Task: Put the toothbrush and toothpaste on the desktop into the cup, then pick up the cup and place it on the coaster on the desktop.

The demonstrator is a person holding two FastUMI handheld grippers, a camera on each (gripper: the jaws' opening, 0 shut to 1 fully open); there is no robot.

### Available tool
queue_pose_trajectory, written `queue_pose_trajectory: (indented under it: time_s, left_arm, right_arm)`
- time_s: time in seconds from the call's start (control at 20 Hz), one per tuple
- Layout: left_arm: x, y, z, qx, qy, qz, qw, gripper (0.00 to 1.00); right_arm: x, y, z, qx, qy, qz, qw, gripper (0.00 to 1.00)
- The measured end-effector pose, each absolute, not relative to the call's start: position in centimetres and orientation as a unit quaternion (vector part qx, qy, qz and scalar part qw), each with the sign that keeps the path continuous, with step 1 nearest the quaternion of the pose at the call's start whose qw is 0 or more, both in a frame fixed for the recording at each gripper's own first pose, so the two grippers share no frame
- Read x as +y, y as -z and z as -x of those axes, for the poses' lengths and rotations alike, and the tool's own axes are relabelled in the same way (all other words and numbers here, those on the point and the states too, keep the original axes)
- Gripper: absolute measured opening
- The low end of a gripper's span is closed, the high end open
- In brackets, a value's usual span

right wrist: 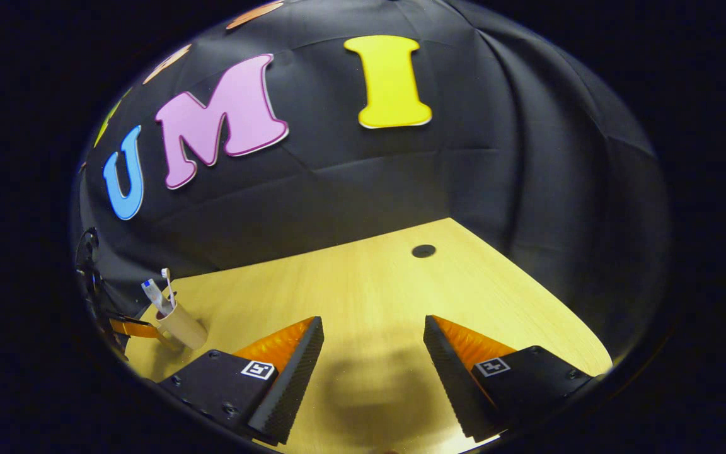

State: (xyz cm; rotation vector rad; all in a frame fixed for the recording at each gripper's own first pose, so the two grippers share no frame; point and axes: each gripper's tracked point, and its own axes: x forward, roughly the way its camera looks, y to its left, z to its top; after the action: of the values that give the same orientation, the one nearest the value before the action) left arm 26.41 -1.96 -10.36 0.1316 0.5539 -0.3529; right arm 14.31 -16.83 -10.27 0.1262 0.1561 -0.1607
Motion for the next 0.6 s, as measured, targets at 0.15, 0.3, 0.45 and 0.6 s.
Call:
queue_pose_trajectory:
  time_s: [0.15, 0.3, 0.45, 0.6]
  left_arm:
    - [-1.8, 12.4, -27.3, 0.326, 0.174, -0.092, 0.925, 0.94]
    - [-2.3, 13.3, -27.9, 0.359, 0.17, -0.107, 0.912, 0.94]
    - [-2.0, 14.0, -28.5, 0.396, 0.159, -0.128, 0.895, 0.9]
    - [-2.8, 14.1, -28.7, 0.422, 0.168, -0.13, 0.881, 0.75]
  right_arm:
    - [-19.8, 11.7, -11.7, 0.094, 0.11, -0.076, 0.986, 0.98]
    - [-21.9, 12.9, -9.2, 0.104, 0.142, -0.103, 0.979, 0.98]
    - [-23.5, 14.1, -6.5, 0.114, 0.164, -0.124, 0.972, 0.98]
    - [-24.6, 14.9, -4.5, 0.122, 0.181, -0.132, 0.967, 0.98]
